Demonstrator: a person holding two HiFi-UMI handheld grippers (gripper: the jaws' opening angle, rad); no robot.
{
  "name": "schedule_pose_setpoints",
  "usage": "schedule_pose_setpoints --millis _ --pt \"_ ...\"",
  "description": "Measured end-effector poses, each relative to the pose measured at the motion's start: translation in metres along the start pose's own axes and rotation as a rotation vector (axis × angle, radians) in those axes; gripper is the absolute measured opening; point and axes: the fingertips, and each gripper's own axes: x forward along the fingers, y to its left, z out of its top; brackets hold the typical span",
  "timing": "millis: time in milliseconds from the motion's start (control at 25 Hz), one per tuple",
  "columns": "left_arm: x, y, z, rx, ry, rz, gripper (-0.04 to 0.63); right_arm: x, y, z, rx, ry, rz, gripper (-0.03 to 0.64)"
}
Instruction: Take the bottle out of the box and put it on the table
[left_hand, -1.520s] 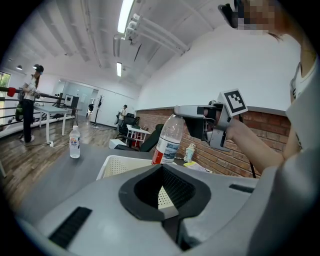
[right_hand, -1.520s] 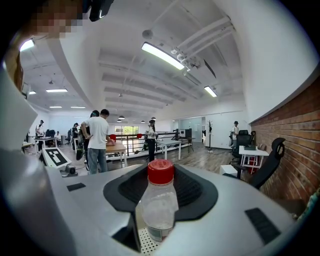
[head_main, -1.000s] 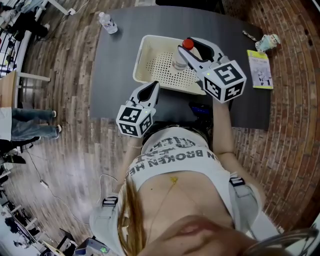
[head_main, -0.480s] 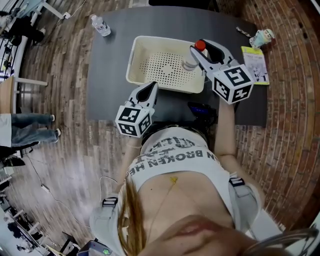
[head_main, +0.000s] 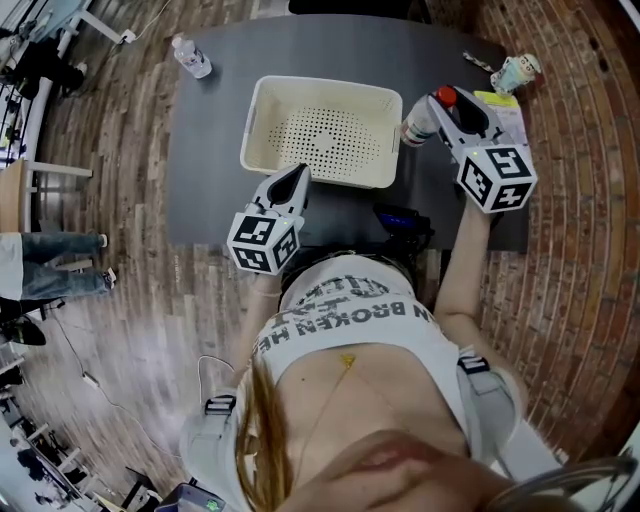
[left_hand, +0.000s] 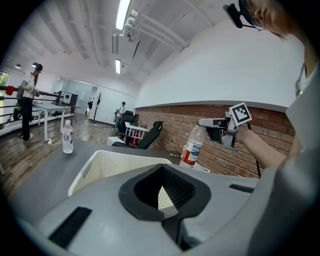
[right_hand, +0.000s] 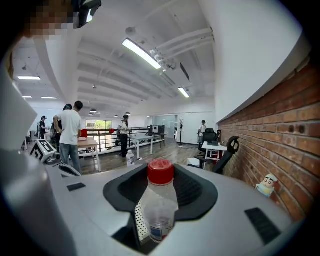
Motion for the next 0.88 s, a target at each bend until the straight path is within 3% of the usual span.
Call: schedule_pose_setpoints --millis 280,880 --pt "0.007 -0.001 -0.004 -0.024 -0.006 0.027 0.000 -0.022 -0.034 -0.007 0.006 -0.001 -0.057 0.155" --pt "0.013 -0.005 -0.008 -0.038 -0.007 0.045 0.000 -0.032 -0.051 -0.020 0.027 0.015 -0.066 0.155"
